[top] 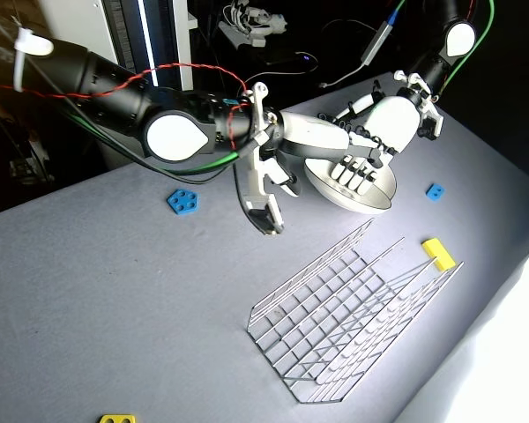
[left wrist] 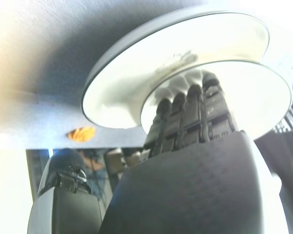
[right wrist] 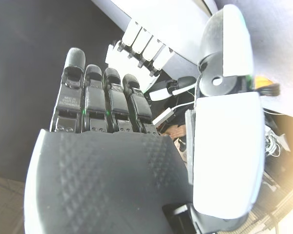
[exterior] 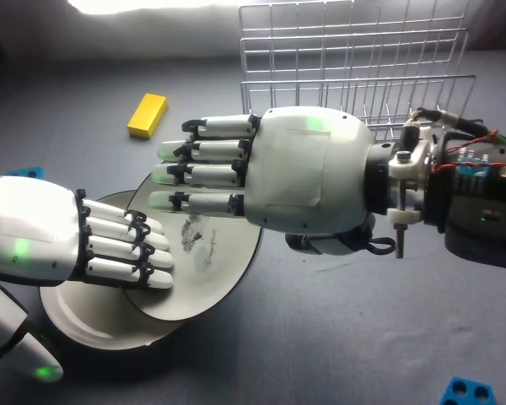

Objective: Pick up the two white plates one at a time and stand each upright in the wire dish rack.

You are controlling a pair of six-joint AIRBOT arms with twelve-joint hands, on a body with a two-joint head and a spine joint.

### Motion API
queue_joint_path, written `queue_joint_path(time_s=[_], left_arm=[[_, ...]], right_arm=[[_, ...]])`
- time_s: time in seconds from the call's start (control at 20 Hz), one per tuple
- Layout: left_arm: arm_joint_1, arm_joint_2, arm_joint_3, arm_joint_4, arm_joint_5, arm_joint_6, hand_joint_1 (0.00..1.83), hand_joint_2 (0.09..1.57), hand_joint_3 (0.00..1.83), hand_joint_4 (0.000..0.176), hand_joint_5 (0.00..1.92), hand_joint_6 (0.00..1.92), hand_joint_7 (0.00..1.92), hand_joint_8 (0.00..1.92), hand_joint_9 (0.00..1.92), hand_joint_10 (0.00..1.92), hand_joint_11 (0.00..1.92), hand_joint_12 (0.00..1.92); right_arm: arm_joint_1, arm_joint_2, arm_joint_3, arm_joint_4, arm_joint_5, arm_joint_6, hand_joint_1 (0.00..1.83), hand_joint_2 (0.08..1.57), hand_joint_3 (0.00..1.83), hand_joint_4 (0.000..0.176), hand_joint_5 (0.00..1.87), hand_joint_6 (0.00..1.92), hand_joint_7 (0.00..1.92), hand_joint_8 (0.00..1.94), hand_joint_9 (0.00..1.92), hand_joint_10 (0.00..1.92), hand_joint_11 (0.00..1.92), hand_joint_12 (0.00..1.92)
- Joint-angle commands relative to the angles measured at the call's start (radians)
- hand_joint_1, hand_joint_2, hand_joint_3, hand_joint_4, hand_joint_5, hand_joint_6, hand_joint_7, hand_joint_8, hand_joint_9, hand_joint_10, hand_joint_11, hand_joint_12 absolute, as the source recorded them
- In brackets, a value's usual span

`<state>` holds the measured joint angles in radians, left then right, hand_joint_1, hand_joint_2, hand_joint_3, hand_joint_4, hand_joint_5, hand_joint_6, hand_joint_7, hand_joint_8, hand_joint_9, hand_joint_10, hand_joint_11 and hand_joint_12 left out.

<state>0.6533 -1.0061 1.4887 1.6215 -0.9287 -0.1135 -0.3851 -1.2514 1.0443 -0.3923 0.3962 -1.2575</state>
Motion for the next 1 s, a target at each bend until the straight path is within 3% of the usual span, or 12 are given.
queue_joint_path(time_s=[0.0,0.35,0.5,0.7,0.95], left_arm=[[0.014,-0.025,0.0,0.053,0.045,0.0,0.0,1.08,0.0,0.0,0.0,0.0,0.0,0.0,0.0,0.0,0.0,0.0],[0.014,-0.031,0.012,0.044,0.043,0.001,0.0,1.08,0.0,0.0,0.0,0.0,0.0,0.0,0.0,0.0,0.0,0.0],[0.018,-0.034,0.021,0.044,0.041,0.001,0.0,1.07,0.0,0.0,0.0,0.0,0.0,0.0,0.0,0.0,0.0,0.0],[0.019,-0.036,0.03,0.038,0.038,0.001,0.0,1.07,0.0,0.0,0.0,0.0,0.0,0.0,0.0,0.0,0.0,0.0],[0.02,-0.038,0.034,0.036,0.038,0.001,0.0,1.07,0.0,0.0,0.0,0.0,0.0,0.0,0.0,0.0,0.0,0.0]], right_arm=[[0.012,-0.002,0.002,0.01,0.086,-0.004,1.22,0.95,0.0,0.0,0.03,0.0,0.0,0.0,0.03,0.01,0.0,0.7],[0.008,-0.088,0.07,0.002,0.074,-0.005,1.27,1.02,0.01,0.0,0.11,0.02,0.1,0.02,0.14,0.03,0.0,0.92],[0.011,-0.122,0.096,0.002,0.071,-0.005,1.28,1.04,0.02,0.0,0.11,0.01,0.09,0.0,0.12,0.02,0.0,0.85],[0.002,-0.147,0.123,0.003,0.071,-0.004,1.3,1.02,0.0,0.0,0.17,0.02,0.17,0.02,0.2,0.04,0.0,1.04],[-0.016,-0.167,0.152,0.004,0.089,0.015,1.3,1.02,0.0,0.0,0.21,0.01,0.2,0.01,0.22,0.03,0.0,1.06]])
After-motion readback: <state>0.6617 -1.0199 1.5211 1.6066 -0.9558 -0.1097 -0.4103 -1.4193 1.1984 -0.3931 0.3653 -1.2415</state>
